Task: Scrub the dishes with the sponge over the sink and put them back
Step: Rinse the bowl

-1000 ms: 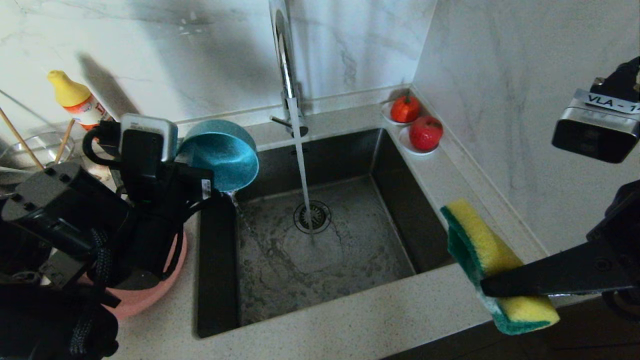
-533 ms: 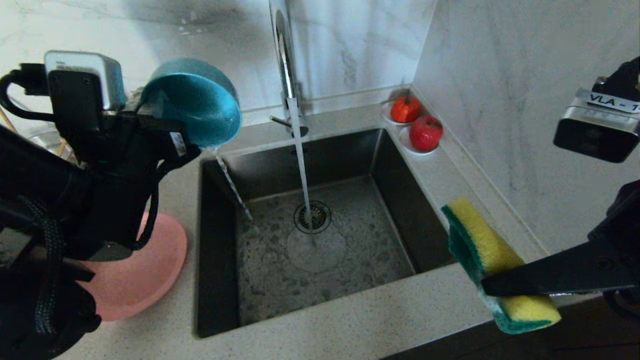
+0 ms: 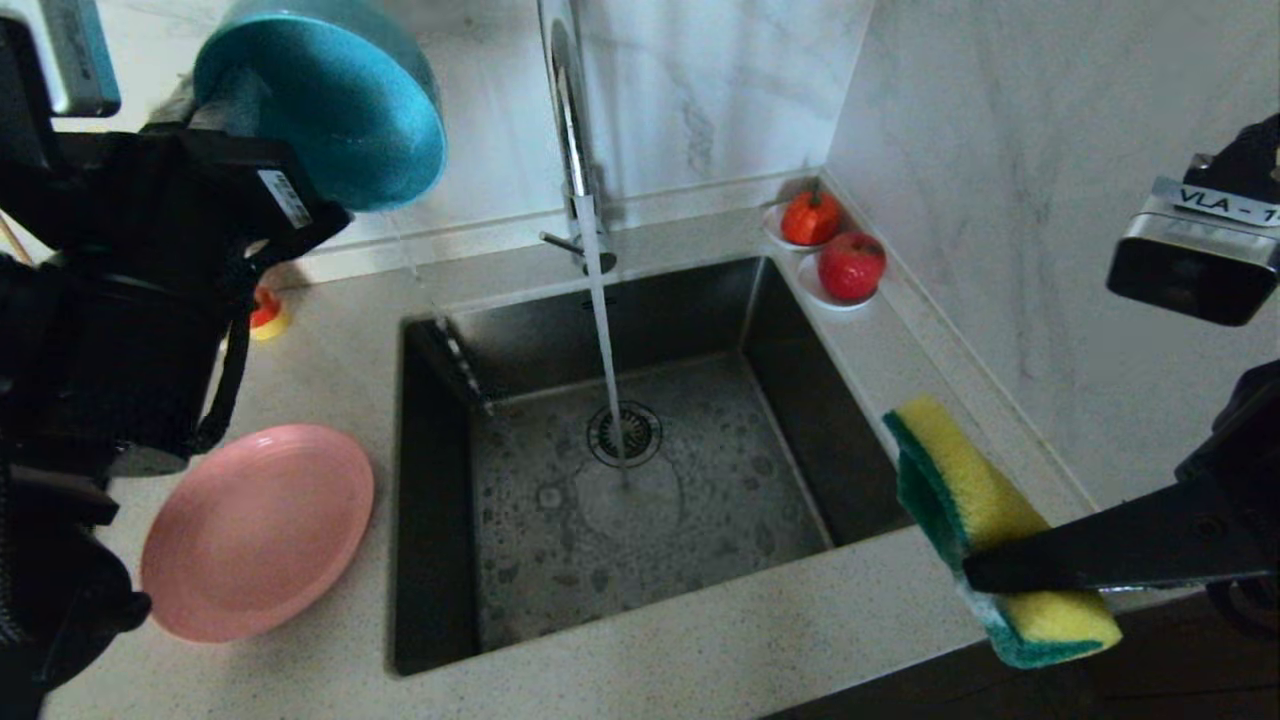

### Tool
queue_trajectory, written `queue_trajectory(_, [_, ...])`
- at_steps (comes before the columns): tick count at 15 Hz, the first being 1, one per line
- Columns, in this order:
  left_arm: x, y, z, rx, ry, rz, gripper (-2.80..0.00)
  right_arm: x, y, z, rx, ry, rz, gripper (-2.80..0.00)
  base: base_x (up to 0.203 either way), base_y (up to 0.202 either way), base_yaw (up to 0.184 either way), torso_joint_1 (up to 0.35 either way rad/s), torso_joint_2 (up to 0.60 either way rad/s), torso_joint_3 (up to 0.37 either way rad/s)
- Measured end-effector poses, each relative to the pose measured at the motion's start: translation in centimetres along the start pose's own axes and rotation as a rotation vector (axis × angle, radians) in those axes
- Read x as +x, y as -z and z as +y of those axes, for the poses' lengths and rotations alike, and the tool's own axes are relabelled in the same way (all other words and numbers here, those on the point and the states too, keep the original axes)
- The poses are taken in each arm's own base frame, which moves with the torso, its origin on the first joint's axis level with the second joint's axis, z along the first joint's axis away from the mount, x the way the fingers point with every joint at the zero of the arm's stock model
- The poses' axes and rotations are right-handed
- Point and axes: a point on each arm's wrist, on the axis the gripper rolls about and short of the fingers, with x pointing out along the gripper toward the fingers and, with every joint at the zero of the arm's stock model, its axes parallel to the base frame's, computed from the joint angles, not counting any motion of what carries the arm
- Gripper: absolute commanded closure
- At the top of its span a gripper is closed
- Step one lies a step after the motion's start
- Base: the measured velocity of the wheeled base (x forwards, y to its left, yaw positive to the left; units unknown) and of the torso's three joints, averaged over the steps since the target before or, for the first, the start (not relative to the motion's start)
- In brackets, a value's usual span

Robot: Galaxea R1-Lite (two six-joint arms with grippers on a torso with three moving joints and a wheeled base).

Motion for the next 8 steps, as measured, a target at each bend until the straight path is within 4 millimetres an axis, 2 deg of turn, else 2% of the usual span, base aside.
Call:
queue_trajectory(5, [0.12, -1.34, 0.65, -0.023, -0.003, -0.049, 0.0, 0.06, -0.02, -0.02, -0.001, 0.001, 0.001, 0.0, 0.0, 0.0, 0.0, 0.0, 0.0, 0.0])
queue_trajectory(8, [0.05, -1.12, 0.66, -0.026, -0.026, -0.027, 0.0, 0.17, 0.04, -0.14, 0.003, 0.004, 0.005, 0.0, 0.0, 0.0, 0.0, 0.0, 0.0, 0.0])
